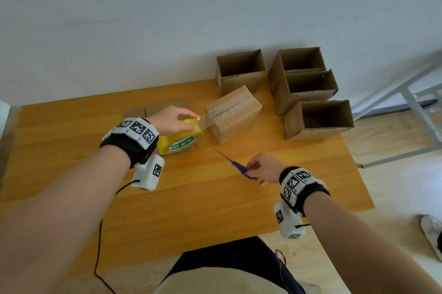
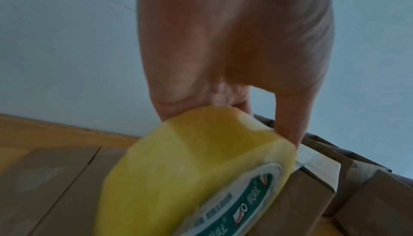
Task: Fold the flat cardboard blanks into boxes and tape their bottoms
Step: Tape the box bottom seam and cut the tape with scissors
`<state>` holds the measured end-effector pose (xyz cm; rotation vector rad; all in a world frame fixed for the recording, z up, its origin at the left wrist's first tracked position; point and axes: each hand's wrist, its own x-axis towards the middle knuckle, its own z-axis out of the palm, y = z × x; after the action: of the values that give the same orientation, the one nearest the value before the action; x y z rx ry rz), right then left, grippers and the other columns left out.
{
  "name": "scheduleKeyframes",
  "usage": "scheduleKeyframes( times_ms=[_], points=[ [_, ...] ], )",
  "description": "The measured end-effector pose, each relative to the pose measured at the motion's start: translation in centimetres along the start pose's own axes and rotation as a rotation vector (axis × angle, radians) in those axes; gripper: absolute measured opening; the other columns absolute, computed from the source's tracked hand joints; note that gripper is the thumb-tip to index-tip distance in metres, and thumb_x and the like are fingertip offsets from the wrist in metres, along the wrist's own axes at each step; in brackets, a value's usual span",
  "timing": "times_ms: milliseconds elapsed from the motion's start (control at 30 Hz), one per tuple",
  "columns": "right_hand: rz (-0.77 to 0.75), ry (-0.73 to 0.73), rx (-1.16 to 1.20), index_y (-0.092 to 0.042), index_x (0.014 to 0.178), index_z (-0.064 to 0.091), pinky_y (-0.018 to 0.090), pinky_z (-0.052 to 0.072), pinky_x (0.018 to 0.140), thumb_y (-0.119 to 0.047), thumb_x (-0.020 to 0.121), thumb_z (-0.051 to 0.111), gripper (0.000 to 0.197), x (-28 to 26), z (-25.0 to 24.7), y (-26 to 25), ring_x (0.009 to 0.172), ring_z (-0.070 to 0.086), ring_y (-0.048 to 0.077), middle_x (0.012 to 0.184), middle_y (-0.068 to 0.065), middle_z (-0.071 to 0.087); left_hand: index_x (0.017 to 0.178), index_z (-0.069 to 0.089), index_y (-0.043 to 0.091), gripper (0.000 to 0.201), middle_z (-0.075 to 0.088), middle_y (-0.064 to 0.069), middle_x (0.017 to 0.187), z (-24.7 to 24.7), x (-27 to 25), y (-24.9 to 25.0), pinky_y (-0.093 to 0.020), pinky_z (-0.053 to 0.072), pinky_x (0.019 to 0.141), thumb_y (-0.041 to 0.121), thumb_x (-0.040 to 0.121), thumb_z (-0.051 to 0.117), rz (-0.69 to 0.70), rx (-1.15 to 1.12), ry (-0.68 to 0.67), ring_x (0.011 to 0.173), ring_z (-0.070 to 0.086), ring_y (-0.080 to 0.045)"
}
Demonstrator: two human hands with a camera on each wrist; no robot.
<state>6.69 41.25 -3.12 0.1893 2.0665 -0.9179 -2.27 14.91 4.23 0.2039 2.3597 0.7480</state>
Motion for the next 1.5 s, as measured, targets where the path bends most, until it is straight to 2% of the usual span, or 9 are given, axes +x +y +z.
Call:
scheduleKeyframes(
  times_ms=[100,233,467,567,767,833,967,1200,1500],
  points=[
    [-0.027,-0.055,0.229,-0.005,0.102,0.064,0.031,0.06,0.07,-0.01,0.086,0.067,0.017,-0.8,0.0,-0.8,0.078,0.065,0.012,0.094,0.006,0.07,0.127,0.057,0.024,0.039,0.048,-0.003,0.14,0.3,0.0,-0.1,-0.028,0.031,0.096,0.03,0.089,0.062,-0.002,-0.017,-0.005,0.13,0.041,-0.024],
    [-0.049,-0.166,0.377,-0.013,0.093,0.07,0.03,0.058,0.072,-0.021,0.086,0.069,0.011,-1.6,0.1,-2.1,0.088,0.06,0.012,0.089,-0.003,0.068,0.127,0.057,0.024,0.041,0.047,-0.004,0.141,0.7,0.0,-0.5,-0.033,0.032,0.101,0.031,0.087,0.064,-0.015,-0.03,0.01,0.131,0.039,-0.027],
    [-0.041,-0.203,0.555,-0.007,0.102,0.064,0.031,0.058,0.063,-0.039,0.083,0.065,0.038,-1.5,0.6,-4.2,0.076,0.058,0.012,0.091,0.004,0.066,0.124,0.059,0.024,0.042,0.049,-0.005,0.139,1.1,0.1,-0.8,-0.035,0.034,0.103,0.033,0.084,0.067,-0.034,-0.049,0.04,0.129,0.042,-0.025],
    [-0.035,-0.184,0.577,-0.005,0.105,0.064,0.029,0.057,0.059,-0.047,0.073,0.067,0.053,-1.3,0.6,-5.1,0.073,0.059,0.012,0.091,0.006,0.066,0.125,0.058,0.023,0.043,0.048,-0.005,0.14,1.3,0.1,-0.8,-0.034,0.033,0.102,0.033,0.084,0.066,-0.026,-0.053,0.039,0.129,0.042,-0.025],
    [-0.039,-0.147,0.584,-0.001,0.107,0.062,0.027,0.057,0.055,-0.048,0.066,0.068,0.063,-1.0,0.4,-6.2,0.07,0.058,0.01,0.086,0.005,0.067,0.125,0.058,0.023,0.043,0.048,-0.005,0.14,1.4,0.1,-1.0,-0.039,0.033,0.106,0.033,0.085,0.066,-0.03,-0.06,0.036,0.13,0.041,-0.025],
    [-0.039,-0.14,0.584,-0.001,0.106,0.063,0.027,0.057,0.055,-0.047,0.069,0.069,0.06,-0.8,0.3,-6.2,0.071,0.058,0.011,0.086,0.005,0.067,0.125,0.058,0.023,0.042,0.048,-0.005,0.14,1.4,0.1,-1.0,-0.039,0.034,0.106,0.033,0.084,0.066,-0.034,-0.061,0.037,0.129,0.041,-0.025],
    [-0.041,-0.126,0.573,-0.001,0.105,0.064,0.025,0.056,0.054,-0.041,0.083,0.065,0.046,-0.6,0.3,-6.2,0.069,0.057,0.01,0.083,0.004,0.068,0.122,0.061,0.024,0.04,0.05,-0.005,0.138,1.4,0.2,-0.9,-0.038,0.035,0.105,0.033,0.084,0.067,-0.038,-0.069,0.041,0.128,0.043,-0.025],
    [-0.057,-0.121,0.566,0.0,0.103,0.065,0.022,0.055,0.052,-0.037,0.086,0.063,0.041,-0.5,0.2,-6.2,0.064,0.055,0.007,0.082,0.004,0.066,0.122,0.06,0.022,0.041,0.049,-0.006,0.139,1.3,0.1,-0.8,-0.042,0.034,0.108,0.032,0.084,0.068,-0.039,-0.085,0.041,0.129,0.043,-0.025],
    [-0.098,-0.086,0.553,0.0,0.098,0.066,0.022,0.056,0.055,-0.029,0.089,0.063,0.031,-0.5,0.2,-6.1,0.061,0.052,0.007,0.079,0.003,0.064,0.124,0.06,0.021,0.04,0.049,-0.006,0.14,1.1,0.2,-0.5,-0.039,0.034,0.106,0.03,0.085,0.066,-0.036,-0.065,0.043,0.13,0.042,-0.025]
  ],
)
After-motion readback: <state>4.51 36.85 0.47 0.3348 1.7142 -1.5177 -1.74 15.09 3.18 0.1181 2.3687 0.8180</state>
